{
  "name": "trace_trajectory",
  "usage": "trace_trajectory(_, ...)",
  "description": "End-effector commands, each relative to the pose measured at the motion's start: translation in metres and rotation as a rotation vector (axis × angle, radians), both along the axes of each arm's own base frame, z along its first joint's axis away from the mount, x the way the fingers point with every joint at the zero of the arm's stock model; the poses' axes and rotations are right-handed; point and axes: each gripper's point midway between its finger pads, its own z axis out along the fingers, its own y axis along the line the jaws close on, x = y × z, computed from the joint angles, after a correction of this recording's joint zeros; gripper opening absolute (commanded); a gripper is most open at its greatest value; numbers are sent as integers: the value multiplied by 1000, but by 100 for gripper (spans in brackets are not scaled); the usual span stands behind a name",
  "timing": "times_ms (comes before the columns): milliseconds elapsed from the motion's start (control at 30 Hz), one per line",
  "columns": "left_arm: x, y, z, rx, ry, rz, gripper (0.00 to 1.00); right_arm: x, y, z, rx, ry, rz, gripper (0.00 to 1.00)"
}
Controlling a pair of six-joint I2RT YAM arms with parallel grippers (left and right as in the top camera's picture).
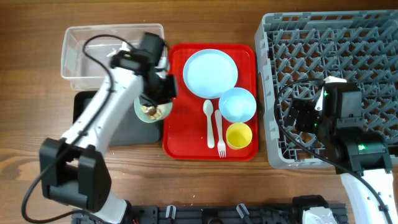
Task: Sort waste into correct bins and load items into the dishwasher rack
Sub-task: 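Tip the green bowl over the black tray to dump the food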
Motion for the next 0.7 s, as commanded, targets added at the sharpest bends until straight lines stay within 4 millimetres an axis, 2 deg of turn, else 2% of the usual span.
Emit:
trace_trajectory(0,0,11,11,-249,-3,-44,4,3,-2,9,-3,-25,-20,100)
trace_trajectory(200,-4,51,13,-571,-52,19,4,3,-2,9,-3,-25,-20,100)
trace_trajectory(333,-8,76,24,-807,-174,72,4,3,-2,9,-3,-25,-20,100)
trace_trajectory(433,-13,98,27,-906,-226,166,4,3,-2,9,-2,-25,-20,100)
trace_trajectory(567,-15,123,27,-955,-266,273,4,3,-2,9,-2,-25,-20,100)
trace_trajectory(667,-14,133,43,-1049,-304,329,4,3,-2,9,-2,-25,-20,100)
